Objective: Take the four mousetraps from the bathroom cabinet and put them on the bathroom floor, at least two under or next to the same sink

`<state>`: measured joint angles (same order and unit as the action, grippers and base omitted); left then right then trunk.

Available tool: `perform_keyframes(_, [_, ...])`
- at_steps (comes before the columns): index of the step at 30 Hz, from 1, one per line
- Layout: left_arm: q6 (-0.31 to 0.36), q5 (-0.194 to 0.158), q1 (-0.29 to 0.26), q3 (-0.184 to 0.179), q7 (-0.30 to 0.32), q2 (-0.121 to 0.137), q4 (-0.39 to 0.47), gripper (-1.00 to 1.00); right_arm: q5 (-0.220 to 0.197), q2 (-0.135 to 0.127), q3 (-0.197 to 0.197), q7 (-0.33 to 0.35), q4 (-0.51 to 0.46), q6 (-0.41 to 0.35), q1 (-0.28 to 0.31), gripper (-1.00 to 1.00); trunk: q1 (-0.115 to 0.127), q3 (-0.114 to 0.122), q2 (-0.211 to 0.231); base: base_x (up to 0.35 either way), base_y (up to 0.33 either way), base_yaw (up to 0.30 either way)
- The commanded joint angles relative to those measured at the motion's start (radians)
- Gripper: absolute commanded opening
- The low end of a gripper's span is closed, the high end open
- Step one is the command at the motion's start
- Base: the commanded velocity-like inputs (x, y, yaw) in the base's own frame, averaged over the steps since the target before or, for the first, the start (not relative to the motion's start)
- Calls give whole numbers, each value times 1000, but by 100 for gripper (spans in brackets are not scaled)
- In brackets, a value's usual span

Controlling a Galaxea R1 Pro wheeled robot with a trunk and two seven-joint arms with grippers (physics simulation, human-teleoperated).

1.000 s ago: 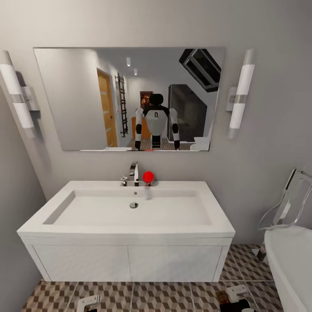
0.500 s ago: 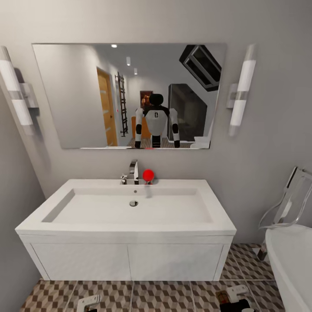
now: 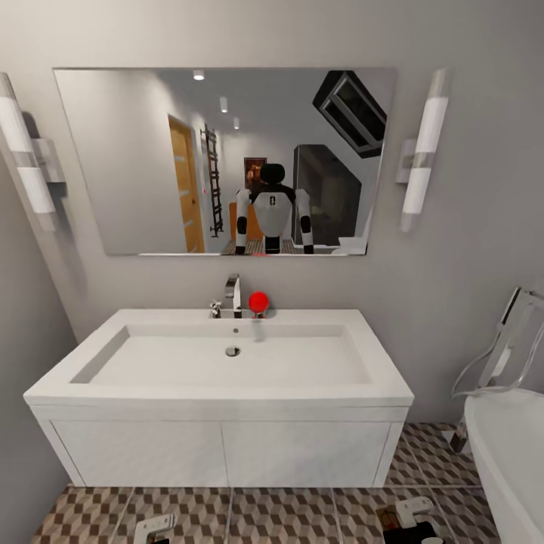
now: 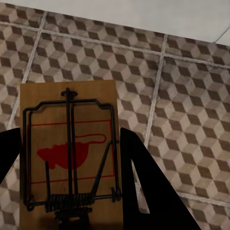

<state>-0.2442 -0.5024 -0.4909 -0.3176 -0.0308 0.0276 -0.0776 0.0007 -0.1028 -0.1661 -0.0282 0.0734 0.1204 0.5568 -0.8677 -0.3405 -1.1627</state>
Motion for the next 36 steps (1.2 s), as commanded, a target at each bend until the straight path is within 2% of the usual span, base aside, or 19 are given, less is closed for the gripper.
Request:
perform_keyframes(1, [0,4,0,0,-3,0,0,-100,1,0,0,-3,0,0,0,-100,-4,-3,-7,0,0,0])
perform_keyframes(36, [-4,4,0,0,-2,1,1,-100,1,0,0,-3,0,1,0,-100,-138,-113,-252,0,0,0])
